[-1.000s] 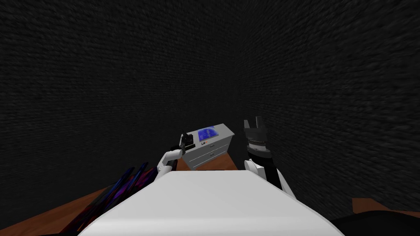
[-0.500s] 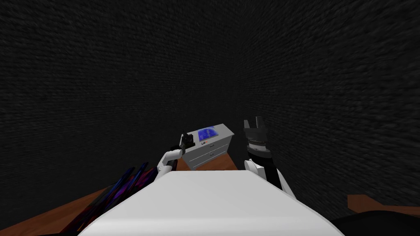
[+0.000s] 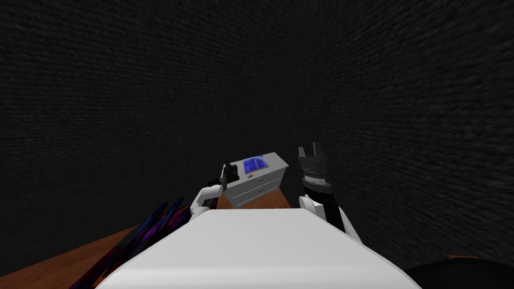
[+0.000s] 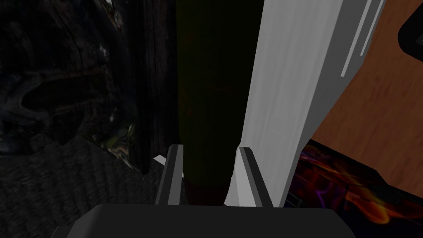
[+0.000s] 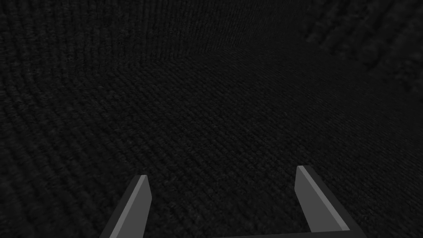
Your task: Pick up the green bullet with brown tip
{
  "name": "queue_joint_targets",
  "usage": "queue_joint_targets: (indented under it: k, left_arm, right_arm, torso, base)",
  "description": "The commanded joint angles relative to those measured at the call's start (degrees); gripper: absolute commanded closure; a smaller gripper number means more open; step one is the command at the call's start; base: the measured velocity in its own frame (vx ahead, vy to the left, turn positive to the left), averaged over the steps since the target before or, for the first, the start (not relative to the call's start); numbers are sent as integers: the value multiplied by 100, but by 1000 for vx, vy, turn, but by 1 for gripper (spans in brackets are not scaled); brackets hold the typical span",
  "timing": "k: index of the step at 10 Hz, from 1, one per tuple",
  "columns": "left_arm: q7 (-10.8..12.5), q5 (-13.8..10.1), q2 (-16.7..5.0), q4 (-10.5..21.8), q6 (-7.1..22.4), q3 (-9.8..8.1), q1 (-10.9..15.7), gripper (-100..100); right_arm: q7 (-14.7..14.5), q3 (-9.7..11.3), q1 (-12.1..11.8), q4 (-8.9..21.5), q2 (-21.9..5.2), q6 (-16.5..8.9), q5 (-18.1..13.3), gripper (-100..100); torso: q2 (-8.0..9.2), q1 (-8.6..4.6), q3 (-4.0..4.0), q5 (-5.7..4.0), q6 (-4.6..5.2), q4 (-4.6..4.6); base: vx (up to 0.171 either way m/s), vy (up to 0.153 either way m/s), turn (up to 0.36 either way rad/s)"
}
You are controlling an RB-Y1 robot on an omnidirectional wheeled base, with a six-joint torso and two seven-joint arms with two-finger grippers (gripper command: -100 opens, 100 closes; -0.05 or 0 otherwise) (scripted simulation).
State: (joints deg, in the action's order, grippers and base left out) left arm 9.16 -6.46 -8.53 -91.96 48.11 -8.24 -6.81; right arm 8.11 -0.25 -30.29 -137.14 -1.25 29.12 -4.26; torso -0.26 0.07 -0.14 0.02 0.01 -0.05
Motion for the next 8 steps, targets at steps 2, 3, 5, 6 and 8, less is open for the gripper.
queue_joint_targets:
  k: [2, 3, 5, 6, 8]
  left_arm:
    - [-27, 30, 80, -414, 109, 138, -313, 100]
    - [-40, 34, 104, -591, 150, 187, -432, 100]
    - [-65, 42, 151, -926, 233, 285, -670, 100]
    - [-77, 46, 175, -1090, 274, 335, -789, 100]
    - [-75, 36, 157, -1003, 255, 307, -732, 0]
  right_arm:
    - [0, 0, 0, 0, 0, 0, 0, 0]
    - [0, 0, 0, 0, 0, 0, 0, 0]
    - [0, 0, 0, 0, 0, 0, 0, 0]
    - [0, 0, 0, 0, 0, 0, 0, 0]
    - [0, 0, 1, 0, 0, 0, 0, 0]
  torso:
    - [-1, -3, 0, 0, 1, 0]
    - [1, -5, 1, -1, 1, 1]
    - [6, -4, 5, -3, 2, 4]
    - [6, -6, 5, -3, 1, 4]
    - [13, -6, 9, -3, 3, 7]
  base:
    - [59, 5, 56]
    - [52, 9, 76]
    - [51, 8, 63]
    - [54, 5, 67]
    - [11, 1, 7]
